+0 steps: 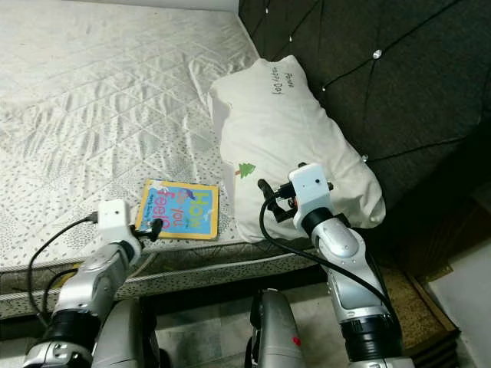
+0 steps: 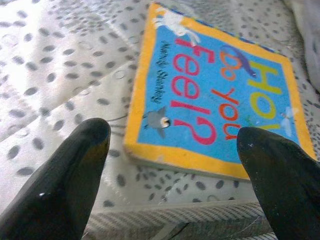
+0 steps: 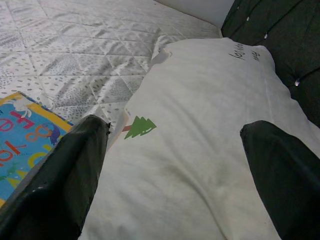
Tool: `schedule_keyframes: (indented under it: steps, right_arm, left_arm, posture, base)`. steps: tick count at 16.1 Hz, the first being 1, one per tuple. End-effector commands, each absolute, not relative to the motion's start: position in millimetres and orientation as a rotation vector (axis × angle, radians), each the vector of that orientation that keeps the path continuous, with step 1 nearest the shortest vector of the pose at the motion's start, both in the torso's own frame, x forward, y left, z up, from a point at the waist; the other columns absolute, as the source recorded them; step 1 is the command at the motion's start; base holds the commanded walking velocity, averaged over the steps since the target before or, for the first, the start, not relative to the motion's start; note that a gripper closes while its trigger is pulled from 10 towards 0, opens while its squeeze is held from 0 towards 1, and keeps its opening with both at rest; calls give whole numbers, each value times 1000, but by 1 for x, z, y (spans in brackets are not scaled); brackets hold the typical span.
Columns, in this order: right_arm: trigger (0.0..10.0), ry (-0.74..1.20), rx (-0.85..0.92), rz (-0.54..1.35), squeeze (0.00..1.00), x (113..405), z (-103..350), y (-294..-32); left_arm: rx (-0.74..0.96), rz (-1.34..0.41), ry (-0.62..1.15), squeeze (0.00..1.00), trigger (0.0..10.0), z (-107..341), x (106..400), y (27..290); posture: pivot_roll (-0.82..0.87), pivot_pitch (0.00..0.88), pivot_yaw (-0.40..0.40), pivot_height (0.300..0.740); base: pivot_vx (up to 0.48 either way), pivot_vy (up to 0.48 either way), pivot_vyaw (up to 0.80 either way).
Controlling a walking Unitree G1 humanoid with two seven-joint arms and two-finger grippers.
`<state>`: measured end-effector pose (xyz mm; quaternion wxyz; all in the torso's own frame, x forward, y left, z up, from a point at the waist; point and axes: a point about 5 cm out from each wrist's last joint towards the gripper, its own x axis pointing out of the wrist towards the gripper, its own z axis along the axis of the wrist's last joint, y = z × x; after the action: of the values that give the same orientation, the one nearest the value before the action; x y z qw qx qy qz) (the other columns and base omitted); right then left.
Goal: Clean up the room
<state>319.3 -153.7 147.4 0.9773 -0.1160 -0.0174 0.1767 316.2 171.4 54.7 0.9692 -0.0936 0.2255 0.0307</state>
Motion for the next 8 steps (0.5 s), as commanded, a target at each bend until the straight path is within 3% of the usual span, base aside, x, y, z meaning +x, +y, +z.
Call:
schedule_keyframes:
  steps: [1, 8]
  right_arm:
    - [10000, -32, -240, 341, 0, 320, 148, -159]
    - [10000, -16, -262, 329, 0, 314, 147, -171]
  left_arm:
    - [-199, 79, 479, 0, 10000, 52, 312, 173]
    - [-194, 79, 571, 0, 10000, 42, 308, 189]
  posture:
    - [-44, 105, -93, 576]
    - [-77, 147, -115, 576]
  base:
    - [0, 0, 0]
    - [0, 0, 0]
